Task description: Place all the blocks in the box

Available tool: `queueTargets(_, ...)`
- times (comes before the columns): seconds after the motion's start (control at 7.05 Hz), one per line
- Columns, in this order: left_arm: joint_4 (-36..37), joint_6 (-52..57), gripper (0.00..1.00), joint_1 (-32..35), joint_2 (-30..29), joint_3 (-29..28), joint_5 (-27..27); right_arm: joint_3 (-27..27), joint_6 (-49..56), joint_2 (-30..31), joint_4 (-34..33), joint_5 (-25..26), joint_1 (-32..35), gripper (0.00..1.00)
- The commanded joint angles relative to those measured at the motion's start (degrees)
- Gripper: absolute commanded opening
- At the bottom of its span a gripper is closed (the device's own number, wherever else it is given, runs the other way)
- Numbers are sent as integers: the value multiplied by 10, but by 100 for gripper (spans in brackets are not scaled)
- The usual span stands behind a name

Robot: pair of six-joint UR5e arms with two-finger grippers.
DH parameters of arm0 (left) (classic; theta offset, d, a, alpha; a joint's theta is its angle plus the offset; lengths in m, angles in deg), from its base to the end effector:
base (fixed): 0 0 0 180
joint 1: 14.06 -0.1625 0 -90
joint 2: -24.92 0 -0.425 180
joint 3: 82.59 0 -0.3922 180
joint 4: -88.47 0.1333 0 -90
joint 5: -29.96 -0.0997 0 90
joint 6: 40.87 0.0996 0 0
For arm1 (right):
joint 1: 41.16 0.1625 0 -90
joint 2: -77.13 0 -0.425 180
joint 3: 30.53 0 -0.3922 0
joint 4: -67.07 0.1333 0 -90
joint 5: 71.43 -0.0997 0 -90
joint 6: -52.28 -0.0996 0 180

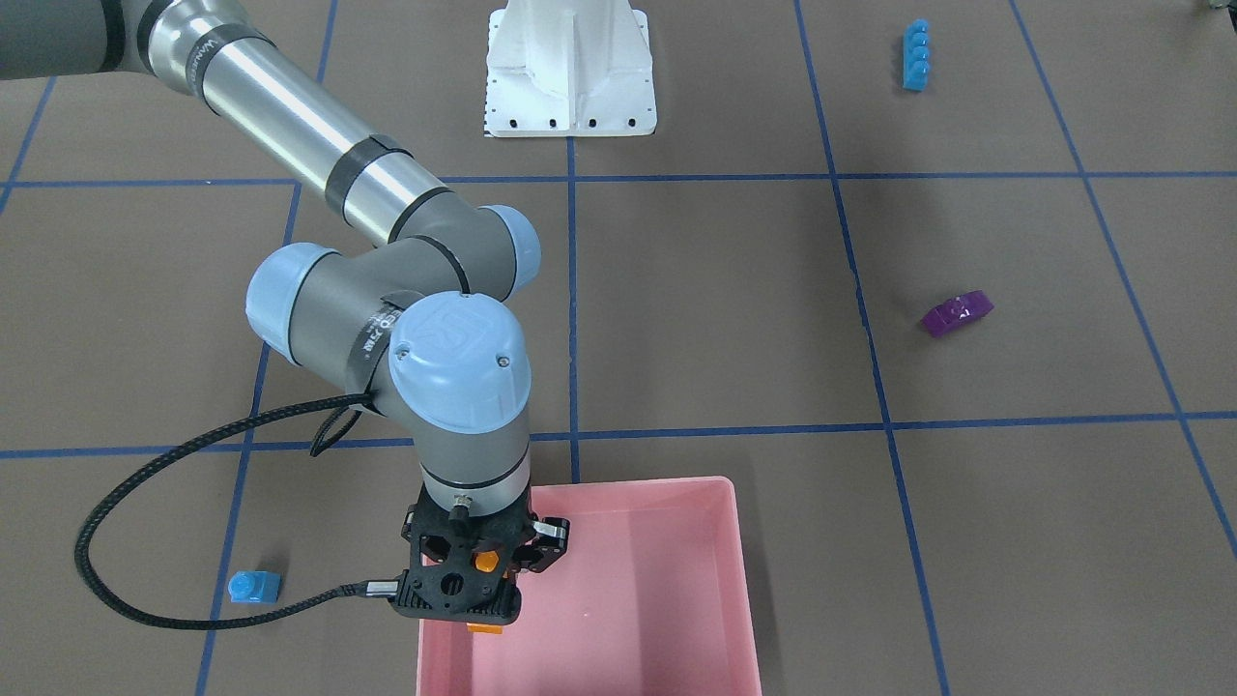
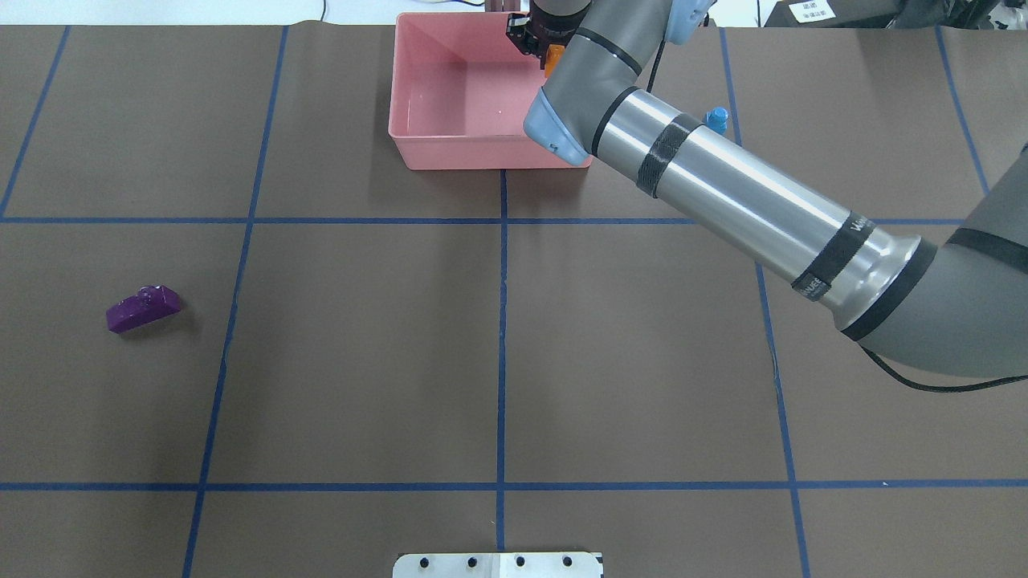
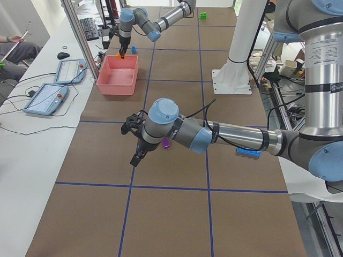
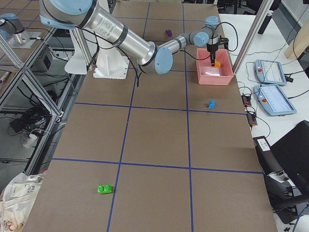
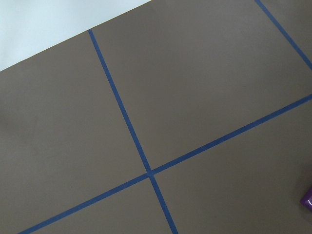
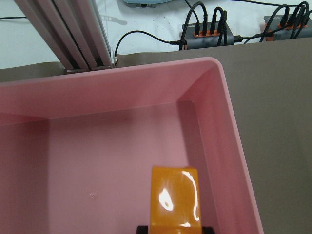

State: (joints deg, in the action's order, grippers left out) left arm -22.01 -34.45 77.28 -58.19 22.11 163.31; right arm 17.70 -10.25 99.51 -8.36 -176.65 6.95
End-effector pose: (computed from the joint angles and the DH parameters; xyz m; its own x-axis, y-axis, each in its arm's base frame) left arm -0.0757 -0.4581 0.5477 0.7323 0.4047 -0.5477 -0.0617 0.8403 0.5386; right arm -0.5106 -0.7297 0.1618 0.7299 0.1472 0.6675 -0.3020 0.9455 0.1218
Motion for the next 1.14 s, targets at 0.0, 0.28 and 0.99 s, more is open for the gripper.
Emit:
queueTargets(0.0,0,0,100,0,0,-3,16,-2,-2,-2,-2,13,-6,99)
queueTargets(0.28,-46,0,100,-1,4,-4,59,25,8,4,-9,-1,3,100)
queueTargets(0.99,-130,4,100,-148,9,1,61,411,133,214,-232,-88,59,100)
